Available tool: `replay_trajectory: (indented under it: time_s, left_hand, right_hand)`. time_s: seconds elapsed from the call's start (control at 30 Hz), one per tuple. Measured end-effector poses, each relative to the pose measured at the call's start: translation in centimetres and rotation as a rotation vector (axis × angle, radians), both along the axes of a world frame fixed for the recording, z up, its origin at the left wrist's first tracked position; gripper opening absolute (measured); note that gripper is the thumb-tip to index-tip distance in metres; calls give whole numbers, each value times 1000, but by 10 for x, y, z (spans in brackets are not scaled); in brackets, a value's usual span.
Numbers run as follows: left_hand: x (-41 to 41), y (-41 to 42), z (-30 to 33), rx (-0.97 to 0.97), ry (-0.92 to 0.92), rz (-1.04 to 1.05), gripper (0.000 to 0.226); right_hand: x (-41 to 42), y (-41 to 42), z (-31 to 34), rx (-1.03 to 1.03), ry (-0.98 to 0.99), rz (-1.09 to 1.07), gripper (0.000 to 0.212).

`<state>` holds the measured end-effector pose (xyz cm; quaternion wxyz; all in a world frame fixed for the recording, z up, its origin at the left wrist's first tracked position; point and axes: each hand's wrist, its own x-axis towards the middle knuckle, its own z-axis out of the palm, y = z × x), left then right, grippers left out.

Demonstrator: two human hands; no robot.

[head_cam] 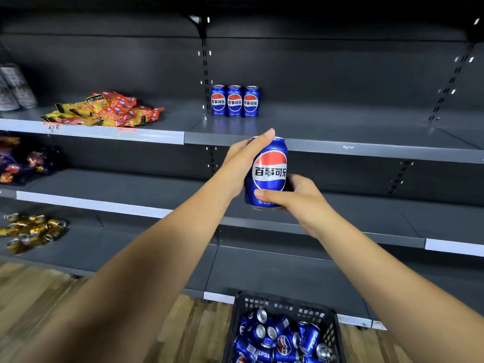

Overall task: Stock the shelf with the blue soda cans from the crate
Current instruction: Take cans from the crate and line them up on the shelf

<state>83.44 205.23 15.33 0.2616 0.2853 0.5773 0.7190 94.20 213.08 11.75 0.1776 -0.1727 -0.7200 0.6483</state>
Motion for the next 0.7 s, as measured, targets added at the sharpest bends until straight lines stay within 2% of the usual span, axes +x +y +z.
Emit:
replay_trajectory:
  time_s: [0.13,0.2,0.33,0.5,0.7]
  left_hand:
    - [-24,6,-3,-58,27,56,65]
    - [-39,13,-5,-85,25,134,72]
    - [-74,28,-11,-139,12,262,59]
    - [-107,60,-18,-238,36,298,18]
    - [-138,96,-14,-236,75,274,19]
  right_hand:
    - [-19,-1,-3,59,29,-88,40]
    - [-27,2,-2,107,23,-126,42]
    - [-44,22,-2,142,27,-157,51]
    - [-68,56,-1,147,72,-183,59]
    - [-106,104,10,184,122,-236,60]
